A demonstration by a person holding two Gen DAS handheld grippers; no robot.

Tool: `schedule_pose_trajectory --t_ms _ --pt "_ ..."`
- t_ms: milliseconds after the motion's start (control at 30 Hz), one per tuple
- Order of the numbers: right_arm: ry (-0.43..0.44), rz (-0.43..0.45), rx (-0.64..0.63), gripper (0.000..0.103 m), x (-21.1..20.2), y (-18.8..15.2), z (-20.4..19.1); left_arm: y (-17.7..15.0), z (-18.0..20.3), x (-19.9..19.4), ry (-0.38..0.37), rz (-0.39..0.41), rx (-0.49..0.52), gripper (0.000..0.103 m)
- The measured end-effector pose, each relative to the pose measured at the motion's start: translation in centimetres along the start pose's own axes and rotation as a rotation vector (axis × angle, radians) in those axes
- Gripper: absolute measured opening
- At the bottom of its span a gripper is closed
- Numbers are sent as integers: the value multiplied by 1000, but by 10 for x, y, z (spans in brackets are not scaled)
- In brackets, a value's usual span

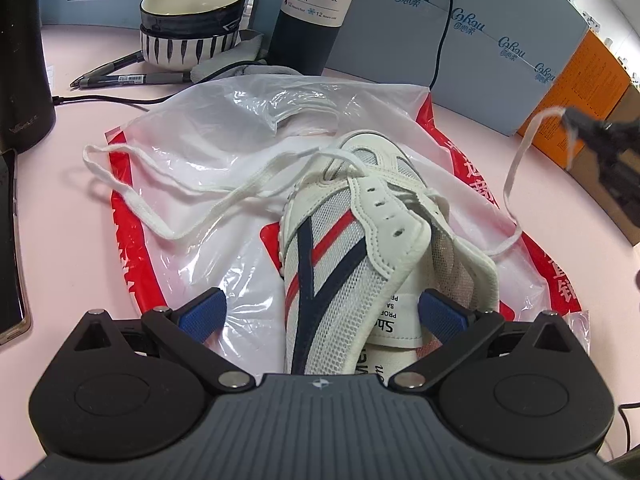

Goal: Lace up shoes with both hands

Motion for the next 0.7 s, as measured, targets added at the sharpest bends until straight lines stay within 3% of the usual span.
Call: schedule_pose_trajectory --t_ms 33,67,100,167,233,267,367,467,600,700 --pt "21 -8 9 9 -1 -3 -4 0 0 0 0 -2 1 103" --pt "33 -12 22 20 -2 -7 -6 0 0 0 1 -4 3 103" --pt "45 -16 36 44 -4 -11 -8 1 0 0 3 -7 7 103" --pt "15 -12 56 65 -10 -19 -8 1 1 1 4 -13 13 103" --pt "0 -25 65 71 -13 -31 -8 2 1 1 4 -17 16 103" --pt "-14 -23 75 78 -17 -35 -6 2 1 1 2 -19 18 103" --pt "-55 2 108 81 -27 -50 1 1 0 1 -4 -17 25 103" --pt "-157 7 91 83 -31 -63 3 -1 1 0 -7 -9 39 103" --pt "-332 -65 -87 85 -19 -71 -12 -2 0 0 -22 -11 62 103" --pt "-375 -56 -213 90 -18 -64 -34 -2 1 0 -31 -28 94 103"
Point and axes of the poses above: each gripper's, at about its wrist camera, not at the fingertips, and x roughly the way its jaws point, z to its right, y to its top, the point moved 6 cm from there along x, roughly the way its jaws point, and after that the axes turned 10 degrees about -z, right-handed, at the moved point
